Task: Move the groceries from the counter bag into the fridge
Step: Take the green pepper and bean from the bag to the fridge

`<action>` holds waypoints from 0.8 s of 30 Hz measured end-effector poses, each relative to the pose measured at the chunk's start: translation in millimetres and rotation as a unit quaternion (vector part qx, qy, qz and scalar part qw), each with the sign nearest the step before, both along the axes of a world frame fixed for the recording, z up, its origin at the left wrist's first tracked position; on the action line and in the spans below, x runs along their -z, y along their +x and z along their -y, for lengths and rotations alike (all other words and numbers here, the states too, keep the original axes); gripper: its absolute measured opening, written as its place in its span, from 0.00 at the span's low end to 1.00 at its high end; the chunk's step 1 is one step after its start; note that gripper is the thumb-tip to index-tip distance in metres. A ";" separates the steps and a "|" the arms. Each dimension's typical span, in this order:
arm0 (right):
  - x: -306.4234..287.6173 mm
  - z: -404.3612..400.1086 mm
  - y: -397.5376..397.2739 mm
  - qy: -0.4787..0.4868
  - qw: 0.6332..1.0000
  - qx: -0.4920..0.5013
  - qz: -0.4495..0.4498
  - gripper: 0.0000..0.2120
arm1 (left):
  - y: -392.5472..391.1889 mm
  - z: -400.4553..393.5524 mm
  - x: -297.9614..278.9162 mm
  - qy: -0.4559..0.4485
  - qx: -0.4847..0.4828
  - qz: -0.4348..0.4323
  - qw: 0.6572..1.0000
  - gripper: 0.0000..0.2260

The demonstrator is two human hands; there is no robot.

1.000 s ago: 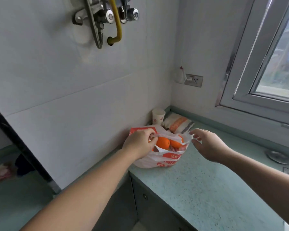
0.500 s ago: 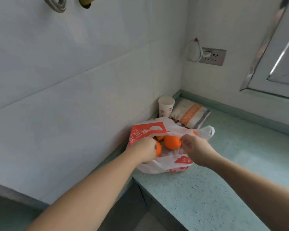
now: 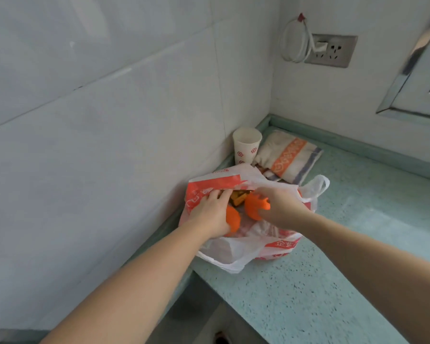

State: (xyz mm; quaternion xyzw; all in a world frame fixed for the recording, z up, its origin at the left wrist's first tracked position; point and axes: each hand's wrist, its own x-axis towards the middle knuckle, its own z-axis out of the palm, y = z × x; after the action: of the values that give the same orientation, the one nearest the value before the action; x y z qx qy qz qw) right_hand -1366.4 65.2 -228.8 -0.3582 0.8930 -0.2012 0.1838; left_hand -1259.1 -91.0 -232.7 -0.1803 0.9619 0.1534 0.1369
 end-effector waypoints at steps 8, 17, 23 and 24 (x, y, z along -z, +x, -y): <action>-3.8 29.2 -29.6 0.002 0.999 0.032 -0.007 0.29 | -20.2 37.1 6.8 -0.081 0.013 -0.053 0.995 0.43; 10.0 56.0 -31.2 0.014 0.999 -0.009 -0.052 0.27 | -28.4 75.1 15.4 -0.081 0.049 -0.021 0.995 0.40; 43.7 87.0 -33.2 0.064 0.994 -0.072 -0.061 0.16 | -29.1 78.7 26.2 -0.203 0.126 -0.012 0.971 0.35; 50.1 91.3 -35.1 0.059 0.994 -0.078 -0.056 0.19 | -29.2 79.0 27.8 -0.217 0.132 -0.010 0.967 0.35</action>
State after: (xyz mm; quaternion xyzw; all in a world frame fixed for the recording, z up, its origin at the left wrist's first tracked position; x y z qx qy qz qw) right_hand -1401.5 -26.1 -278.9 -0.4257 0.8816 -0.1132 0.1694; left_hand -1288.3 -170.0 -260.5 -0.0753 0.9888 -0.0767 0.1039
